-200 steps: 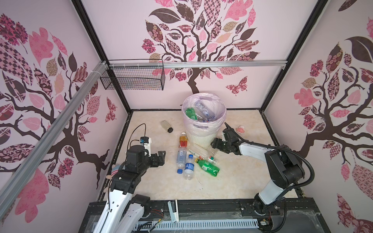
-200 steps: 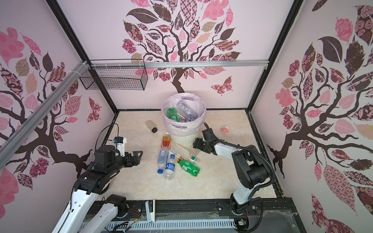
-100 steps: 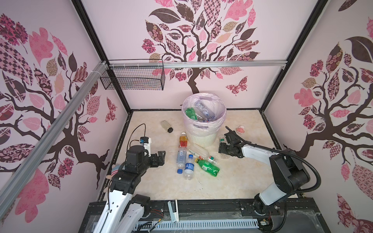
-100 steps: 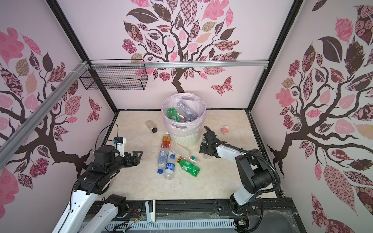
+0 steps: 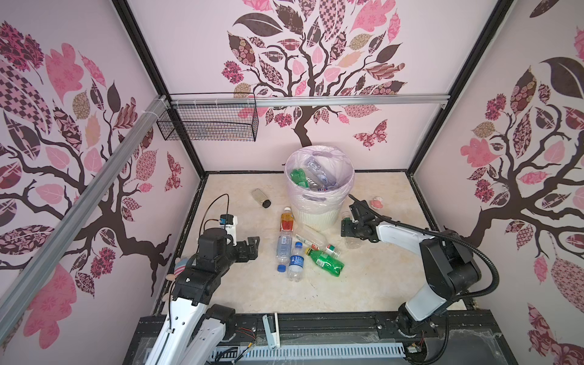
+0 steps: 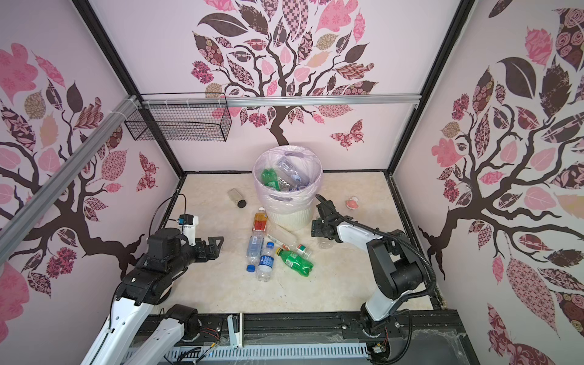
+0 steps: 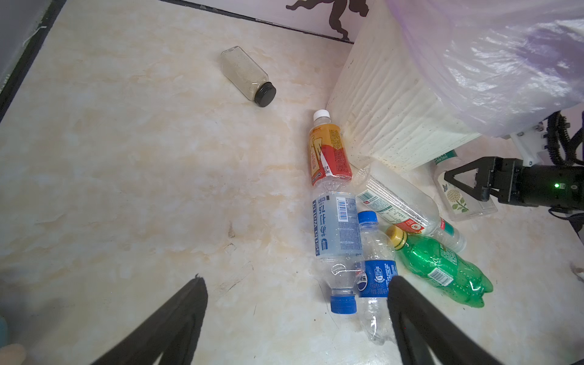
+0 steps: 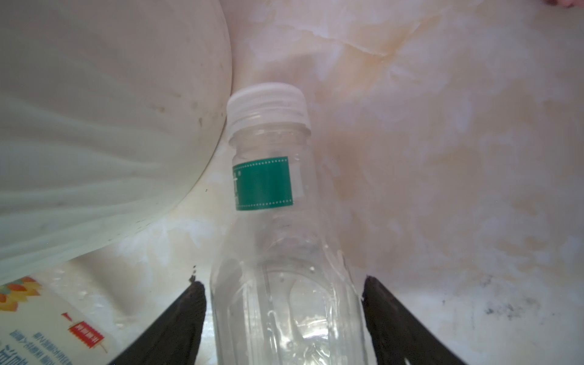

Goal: Throw the plastic bottles in the bin
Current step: Pick up the plastic bottle from the middle-right of the table.

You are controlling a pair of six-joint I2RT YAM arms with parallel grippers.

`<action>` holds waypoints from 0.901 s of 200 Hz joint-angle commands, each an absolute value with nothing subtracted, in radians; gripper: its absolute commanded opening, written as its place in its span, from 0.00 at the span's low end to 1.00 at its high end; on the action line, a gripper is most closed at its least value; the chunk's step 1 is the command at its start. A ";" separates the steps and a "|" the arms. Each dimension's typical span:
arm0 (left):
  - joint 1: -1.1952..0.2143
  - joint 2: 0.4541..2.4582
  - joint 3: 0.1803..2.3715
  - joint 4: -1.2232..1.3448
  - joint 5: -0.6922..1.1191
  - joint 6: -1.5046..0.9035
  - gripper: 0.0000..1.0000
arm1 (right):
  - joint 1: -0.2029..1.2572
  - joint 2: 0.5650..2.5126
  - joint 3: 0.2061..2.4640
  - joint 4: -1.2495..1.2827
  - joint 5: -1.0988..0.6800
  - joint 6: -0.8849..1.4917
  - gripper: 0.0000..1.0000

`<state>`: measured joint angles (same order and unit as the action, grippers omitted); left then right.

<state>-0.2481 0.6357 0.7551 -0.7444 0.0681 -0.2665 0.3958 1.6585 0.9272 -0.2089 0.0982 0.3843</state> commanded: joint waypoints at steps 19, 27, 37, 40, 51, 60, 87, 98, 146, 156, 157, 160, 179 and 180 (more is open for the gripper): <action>-0.256 0.624 0.734 -0.735 0.052 -0.276 0.92 | 0.378 1.688 0.947 -0.240 0.104 0.378 0.74; -0.257 0.624 0.735 -0.736 0.051 -0.276 0.92 | 0.372 1.683 0.942 -0.238 0.101 0.382 0.72; -0.257 0.624 0.733 -0.736 0.051 -0.277 0.92 | 0.366 1.674 0.935 -0.239 0.099 0.386 0.69; -0.257 0.624 0.733 -0.735 0.051 -0.276 0.92 | 0.363 1.672 0.935 -0.239 0.099 0.386 0.68; -0.259 0.624 0.734 -0.737 0.051 -0.276 0.92 | 0.353 1.655 0.930 -0.244 0.102 0.390 0.65; -0.259 0.624 0.735 -0.738 0.051 -0.276 0.92 | 0.346 1.637 0.927 -0.247 0.106 0.390 0.62; -0.261 0.624 0.735 -0.737 0.048 -0.276 0.92 | 0.322 1.555 0.938 -0.283 0.140 0.393 0.55; -0.262 0.624 0.734 -0.737 0.048 -0.277 0.92 | 0.313 1.514 0.954 -0.307 0.165 0.389 0.55; -0.261 0.626 0.735 -0.736 0.049 -0.279 0.92 | 0.270 1.356 1.055 -0.378 0.240 0.341 0.55; -0.263 0.626 0.735 -0.736 0.049 -0.279 0.92 | 0.270 1.340 1.101 -0.404 0.261 0.329 0.55; -0.263 0.626 0.735 -0.737 0.049 -0.278 0.92 | 0.270 1.339 1.103 -0.407 0.262 0.329 0.55; -0.262 0.626 0.735 -0.737 0.049 -0.278 0.92 | 0.270 1.337 1.123 -0.415 0.264 0.325 0.55; -0.264 0.624 0.735 -0.738 0.049 -0.278 0.92 | 0.270 1.331 1.243 -0.462 0.247 0.307 0.55; -0.265 0.624 0.736 -0.738 0.049 -0.278 0.92 | 0.270 1.330 1.249 -0.464 0.244 0.306 0.55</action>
